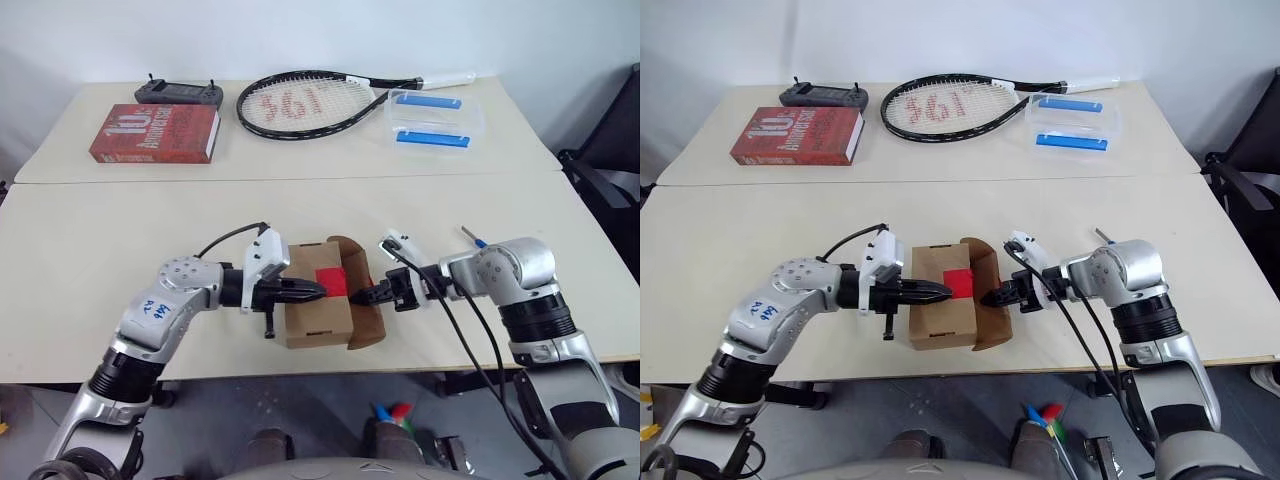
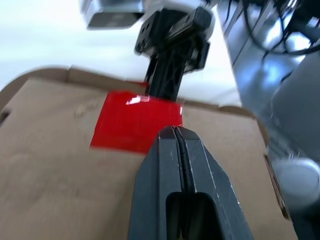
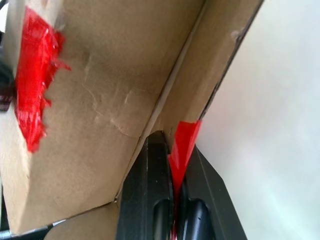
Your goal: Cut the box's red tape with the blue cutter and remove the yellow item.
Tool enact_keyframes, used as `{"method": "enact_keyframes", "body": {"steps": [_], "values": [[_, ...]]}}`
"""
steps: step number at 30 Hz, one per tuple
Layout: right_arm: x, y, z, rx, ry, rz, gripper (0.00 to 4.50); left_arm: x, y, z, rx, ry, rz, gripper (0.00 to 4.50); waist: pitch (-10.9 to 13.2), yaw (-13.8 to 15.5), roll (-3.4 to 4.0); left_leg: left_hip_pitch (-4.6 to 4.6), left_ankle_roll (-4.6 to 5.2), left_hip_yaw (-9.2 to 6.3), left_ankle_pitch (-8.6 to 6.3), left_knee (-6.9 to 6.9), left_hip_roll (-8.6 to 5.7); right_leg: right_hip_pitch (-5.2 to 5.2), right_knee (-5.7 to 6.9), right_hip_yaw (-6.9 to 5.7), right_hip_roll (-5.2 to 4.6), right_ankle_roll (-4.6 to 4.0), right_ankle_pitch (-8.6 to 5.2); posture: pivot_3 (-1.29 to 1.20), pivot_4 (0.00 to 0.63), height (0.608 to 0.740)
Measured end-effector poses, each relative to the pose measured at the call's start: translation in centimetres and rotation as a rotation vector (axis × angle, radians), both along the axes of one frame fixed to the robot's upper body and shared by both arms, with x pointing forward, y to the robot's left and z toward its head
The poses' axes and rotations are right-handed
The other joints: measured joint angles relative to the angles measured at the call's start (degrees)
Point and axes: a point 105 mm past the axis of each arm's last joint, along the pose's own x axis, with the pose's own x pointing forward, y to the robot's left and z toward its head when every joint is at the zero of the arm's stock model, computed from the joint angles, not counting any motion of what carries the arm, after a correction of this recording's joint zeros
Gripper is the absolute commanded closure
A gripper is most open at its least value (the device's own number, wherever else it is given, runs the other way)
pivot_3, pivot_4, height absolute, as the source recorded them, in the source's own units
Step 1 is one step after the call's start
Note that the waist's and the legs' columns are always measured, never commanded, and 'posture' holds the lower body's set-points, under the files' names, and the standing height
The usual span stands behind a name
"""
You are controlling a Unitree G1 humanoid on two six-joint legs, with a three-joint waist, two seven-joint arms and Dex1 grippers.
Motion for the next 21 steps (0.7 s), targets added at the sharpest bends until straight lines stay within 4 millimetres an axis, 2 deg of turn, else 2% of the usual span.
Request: {"method": "enact_keyframes", "body": {"steps": [5, 8, 16, 21], "values": [[0.3, -2.2, 1.1, -0.056, 0.039, -0.060, 4.46, 0.3, -1.7, -0.2, -0.066, -0.045, 0.010, 4.50, 0.03, 0.45, 0.02, -0.28, 0.01, -0.03, 0.00, 0.03, -0.02, -0.15, -0.12, -0.11, 0.00, 0.04, 0.02, 0.00, 0.150, 0.740], [0.6, -3.7, 2.5, -0.074, 0.033, -0.095, 4.46, 0.7, -2.9, -0.2, -0.123, -0.080, 0.040, 4.50, 0.07, 0.45, 0.06, -0.54, 0.02, -0.09, 0.00, 0.12, -0.02, -0.31, -0.13, -0.20, 0.00, 0.08, 0.04, 0.00, 0.150, 0.740], [0.7, -7.2, 5.5, -0.184, -0.026, -0.144, 4.46, 1.9, -3.9, -0.5, -0.140, -0.123, 0.077, 4.50, 0.08, 0.40, 0.05, -0.62, 0.02, -0.10, 0.00, 0.19, -0.02, -0.31, -0.19, -0.24, -0.01, 0.12, 0.06, 0.00, 0.150, 0.740], [0.9, -7.3, 6.6, -0.246, -0.064, -0.139, 4.46, 2.2, -4.3, -0.6, -0.146, -0.138, 0.100, 4.50, 0.09, 0.40, 0.06, -0.63, 0.03, -0.11, 0.00, 0.19, -0.01, -0.31, -0.19, -0.25, -0.01, 0.12, 0.06, 0.00, 0.150, 0.740]]}}
